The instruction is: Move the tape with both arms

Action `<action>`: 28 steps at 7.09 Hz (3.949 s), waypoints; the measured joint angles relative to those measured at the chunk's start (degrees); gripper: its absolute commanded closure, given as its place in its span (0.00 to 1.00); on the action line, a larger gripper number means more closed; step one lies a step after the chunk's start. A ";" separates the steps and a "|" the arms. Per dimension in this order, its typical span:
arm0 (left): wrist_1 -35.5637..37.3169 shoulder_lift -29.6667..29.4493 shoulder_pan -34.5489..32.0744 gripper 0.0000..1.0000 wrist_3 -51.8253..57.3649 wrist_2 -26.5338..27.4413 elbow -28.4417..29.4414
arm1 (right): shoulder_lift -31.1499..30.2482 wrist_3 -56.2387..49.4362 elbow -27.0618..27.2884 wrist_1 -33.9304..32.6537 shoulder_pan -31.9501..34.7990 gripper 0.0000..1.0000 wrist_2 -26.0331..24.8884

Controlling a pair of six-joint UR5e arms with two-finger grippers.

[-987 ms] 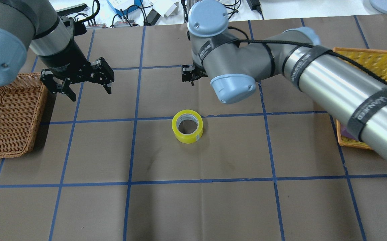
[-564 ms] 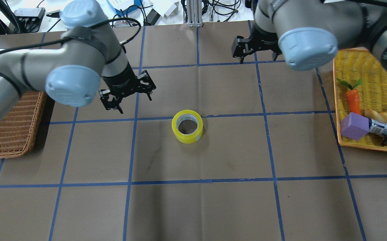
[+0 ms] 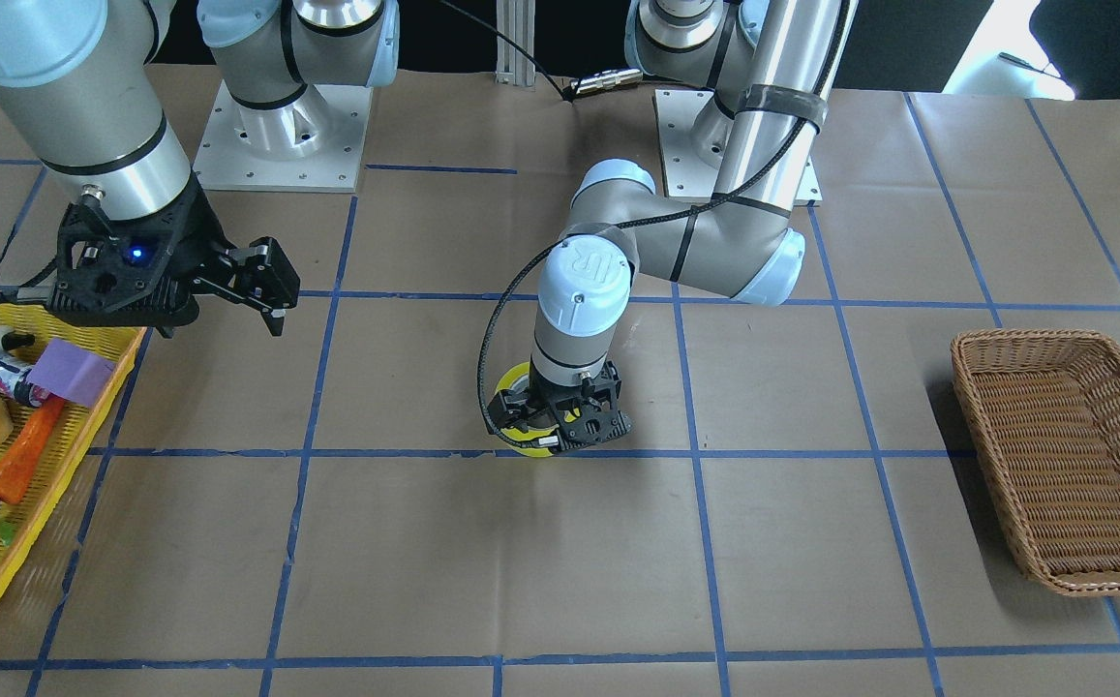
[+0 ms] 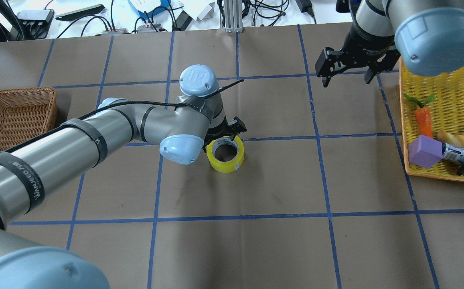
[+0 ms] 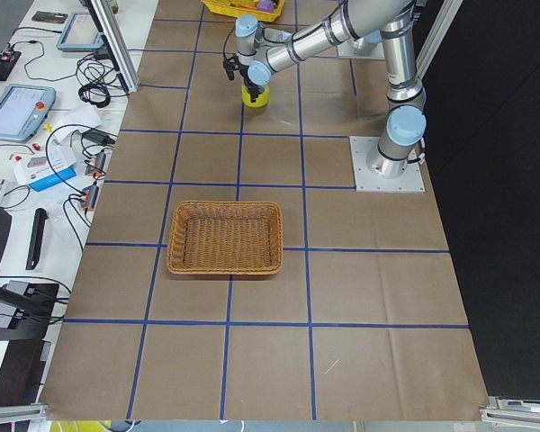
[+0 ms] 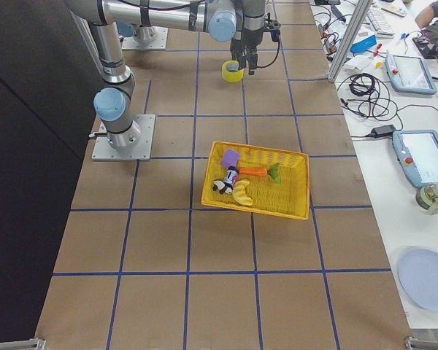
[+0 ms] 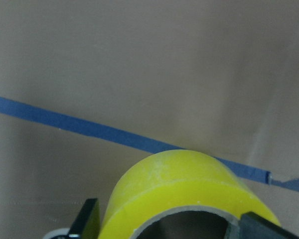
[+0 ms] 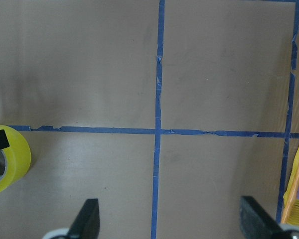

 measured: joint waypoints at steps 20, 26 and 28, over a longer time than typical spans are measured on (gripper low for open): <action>-8.65 -4.36 61.86 0.07 91.53 0.60 15.54 | 0.64 -2.89 0.40 -0.02 -0.30 0.00 0.08; -25.90 6.83 54.43 0.00 76.41 0.81 15.92 | 0.57 -2.40 0.52 0.06 -0.27 0.00 0.08; -37.05 15.48 42.51 0.00 54.33 0.73 16.08 | 0.47 -2.20 0.49 0.10 -0.09 0.00 0.14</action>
